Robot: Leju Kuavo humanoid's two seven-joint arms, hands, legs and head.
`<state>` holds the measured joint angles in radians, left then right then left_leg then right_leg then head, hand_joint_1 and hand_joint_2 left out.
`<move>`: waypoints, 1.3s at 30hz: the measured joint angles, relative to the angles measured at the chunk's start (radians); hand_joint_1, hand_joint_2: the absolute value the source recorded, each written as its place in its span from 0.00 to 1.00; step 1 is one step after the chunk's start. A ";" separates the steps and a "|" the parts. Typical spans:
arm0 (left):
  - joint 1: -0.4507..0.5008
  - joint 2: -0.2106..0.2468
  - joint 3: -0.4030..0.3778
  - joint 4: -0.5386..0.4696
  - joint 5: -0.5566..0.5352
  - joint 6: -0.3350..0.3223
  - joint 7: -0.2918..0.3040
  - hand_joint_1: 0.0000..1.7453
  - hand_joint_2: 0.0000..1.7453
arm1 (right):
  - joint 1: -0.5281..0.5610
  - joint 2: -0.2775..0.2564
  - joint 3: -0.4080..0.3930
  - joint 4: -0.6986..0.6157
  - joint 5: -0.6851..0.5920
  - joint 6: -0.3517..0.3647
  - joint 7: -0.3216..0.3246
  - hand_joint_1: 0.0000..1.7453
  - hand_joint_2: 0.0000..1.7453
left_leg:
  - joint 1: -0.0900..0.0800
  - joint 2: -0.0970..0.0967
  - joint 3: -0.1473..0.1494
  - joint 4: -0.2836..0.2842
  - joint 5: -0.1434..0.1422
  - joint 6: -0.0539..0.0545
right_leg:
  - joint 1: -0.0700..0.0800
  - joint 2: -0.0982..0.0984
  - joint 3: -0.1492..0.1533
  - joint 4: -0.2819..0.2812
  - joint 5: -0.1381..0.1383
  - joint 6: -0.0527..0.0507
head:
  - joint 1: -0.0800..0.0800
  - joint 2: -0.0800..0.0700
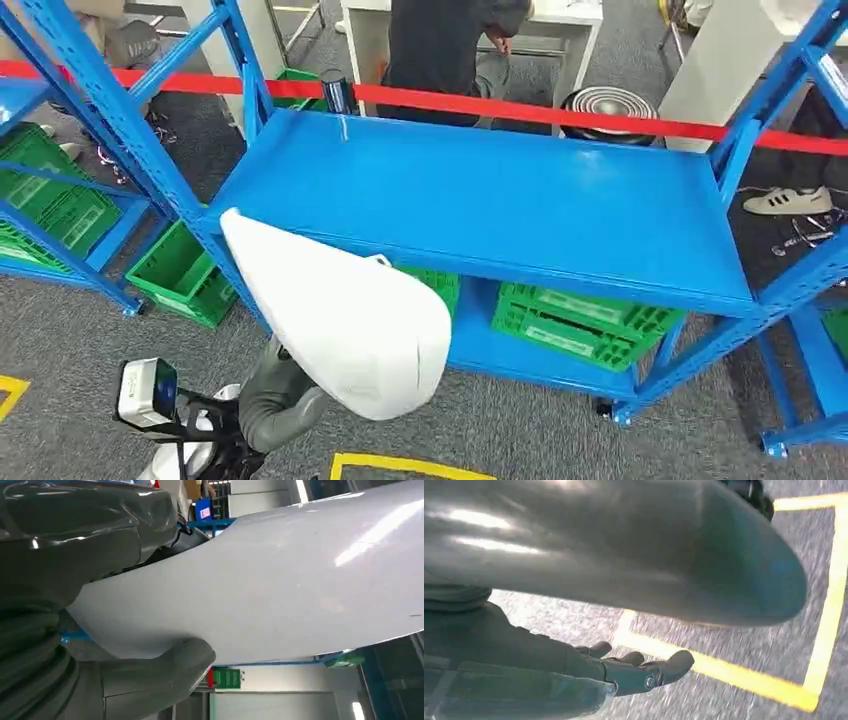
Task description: Take the parts from the cabinet and place them on the table.
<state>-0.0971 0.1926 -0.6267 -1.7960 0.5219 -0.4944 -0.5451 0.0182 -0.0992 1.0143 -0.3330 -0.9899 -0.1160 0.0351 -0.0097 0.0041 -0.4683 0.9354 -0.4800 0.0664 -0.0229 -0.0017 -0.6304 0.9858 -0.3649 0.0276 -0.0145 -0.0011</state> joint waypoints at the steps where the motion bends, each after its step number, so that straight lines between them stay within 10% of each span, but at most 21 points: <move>1: 0.000 0.000 0.000 0.000 0.000 0.000 -0.002 1.00 1.00 | -0.002 0.000 0.002 0.002 0.000 0.001 -0.002 0.00 0.00 | -0.002 0.004 -0.010 -0.009 0.015 0.002 | 0.001 0.001 -0.014 0.016 -0.032 -0.006 | 0.002 0.000; 3: 0.005 0.000 0.000 0.000 -0.002 0.000 -0.003 1.00 1.00 | -0.004 0.002 0.004 0.003 -0.003 0.003 -0.004 0.00 0.00 | -0.003 0.004 -0.044 -0.009 0.045 0.006 | -0.001 0.001 -0.050 0.140 -0.152 -0.024 | 0.007 0.000; 5: 0.011 0.000 0.000 0.000 -0.005 -0.002 -0.003 1.00 1.00 | -0.006 0.002 0.005 0.010 -0.006 0.004 -0.005 0.00 0.00 | -0.003 0.005 -0.075 -0.006 0.072 0.003 | -0.002 0.001 -0.077 0.284 -0.208 -0.011 | 0.007 0.000; 7: 0.015 0.001 0.000 0.000 -0.008 -0.005 -0.003 1.00 1.00 | -0.008 0.001 0.005 0.016 -0.007 0.005 -0.012 0.00 0.00 | 0.000 0.007 -0.116 0.002 0.098 -0.006 | -0.007 0.001 -0.044 0.300 -0.157 0.026 | 0.006 0.000; 9: 0.015 0.001 -0.001 0.000 -0.011 -0.005 -0.002 1.00 1.00 | -0.010 0.001 0.005 0.021 -0.010 0.005 -0.024 0.00 0.00 | 0.007 0.007 -0.158 0.029 0.111 -0.019 | -0.015 0.000 0.071 0.156 -0.113 0.048 | 0.006 0.000; 11: 0.016 0.002 0.000 -0.004 -0.013 -0.005 -0.002 1.00 1.00 | -0.017 0.010 0.005 0.024 -0.016 0.005 -0.035 0.00 0.00 | 0.001 0.007 -0.192 0.067 0.117 -0.029 | -0.006 0.005 0.170 0.002 -0.185 0.025 | 0.009 0.000; 15: 0.020 0.005 0.000 -0.006 -0.017 -0.006 0.004 1.00 1.00 | -0.018 0.016 0.008 0.031 -0.021 0.005 -0.049 0.00 0.00 | 0.011 0.007 -0.201 0.072 0.146 -0.046 | -0.013 0.000 0.130 0.020 -0.163 -0.016 | 0.002 0.000; 19: 0.022 0.010 0.004 -0.006 -0.017 -0.003 0.020 1.00 1.00 | -0.032 0.018 0.015 0.035 -0.017 0.001 -0.069 0.00 0.00 | 0.017 0.000 -0.256 0.281 -0.080 -0.073 | -0.008 -0.004 0.081 0.023 -0.113 -0.037 | 0.001 0.000; 21: 0.022 0.012 0.006 -0.006 -0.016 0.005 0.032 1.00 1.00 | -0.036 0.020 0.017 0.037 -0.016 -0.001 -0.074 0.00 0.00 | 0.021 0.000 -0.260 0.391 -0.098 -0.074 | -0.005 -0.003 0.048 0.025 -0.088 -0.034 | 0.001 0.000; 24: 0.020 0.016 0.007 -0.006 -0.008 0.005 0.045 1.00 1.00 | -0.042 0.022 0.020 0.040 -0.016 -0.004 -0.067 0.00 0.00 | 0.019 -0.002 -0.115 0.234 -0.016 -0.055 | 0.001 -0.002 0.012 0.024 -0.057 -0.030 | 0.001 0.000; 26: 0.010 0.016 0.006 -0.011 0.001 0.002 0.058 1.00 1.00 | -0.046 0.028 0.021 0.040 -0.021 -0.013 -0.057 0.00 0.00 | 0.012 -0.008 0.010 0.054 -0.061 -0.029 | 0.004 -0.001 0.002 0.024 -0.039 -0.020 | 0.003 0.000; 27: 0.007 0.016 0.006 -0.012 0.006 -0.002 0.060 1.00 1.00 | -0.047 0.027 0.020 0.040 -0.024 -0.022 -0.054 0.00 0.00 | 0.007 -0.005 0.012 0.047 -0.058 -0.036 | -0.003 -0.002 0.003 0.017 -0.029 -0.013 | 0.003 0.000; 31: -0.012 0.014 0.001 -0.011 0.026 -0.016 0.079 1.00 1.00 | -0.049 0.032 0.021 0.039 -0.024 -0.040 -0.042 0.00 0.00 | 0.006 0.002 -0.014 0.007 0.005 -0.007 | -0.005 -0.001 -0.010 0.010 -0.010 0.005 | 0.000 0.000; 34: -0.031 0.006 -0.005 -0.001 0.048 -0.021 0.090 1.00 1.00 | -0.054 0.030 0.022 0.036 -0.024 -0.051 -0.034 0.00 0.00 | 0.002 0.000 -0.061 -0.002 0.056 0.006 | -0.001 0.001 -0.074 0.183 -0.174 -0.026 | 0.008 0.000; 36: -0.037 0.006 -0.014 0.014 0.053 -0.026 0.093 1.00 1.00 | -0.060 0.026 0.022 0.036 -0.023 -0.053 -0.027 0.00 0.00 | 0.000 0.003 -0.098 0.001 0.084 0.002 | -0.002 0.001 -0.090 0.317 -0.205 -0.008 | 0.008 0.000; 39: -0.045 0.006 -0.024 0.032 0.059 -0.033 0.095 1.00 1.00 | -0.068 0.022 0.022 0.034 -0.021 -0.053 -0.020 0.00 0.00 | 0.005 0.007 -0.155 0.019 0.115 -0.010 | -0.007 0.001 0.021 0.219 -0.128 0.034 | 0.008 0.000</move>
<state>-0.1419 0.1991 -0.6504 -1.7636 0.5813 -0.5272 -0.4505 -0.0493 -0.0774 1.0361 -0.2995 -1.0109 -0.1686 0.0153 -0.0050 0.0107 -0.6235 0.9544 -0.3649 0.0567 -0.0296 -0.0009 -0.6095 1.2043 -0.4927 0.0619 -0.0061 -0.0011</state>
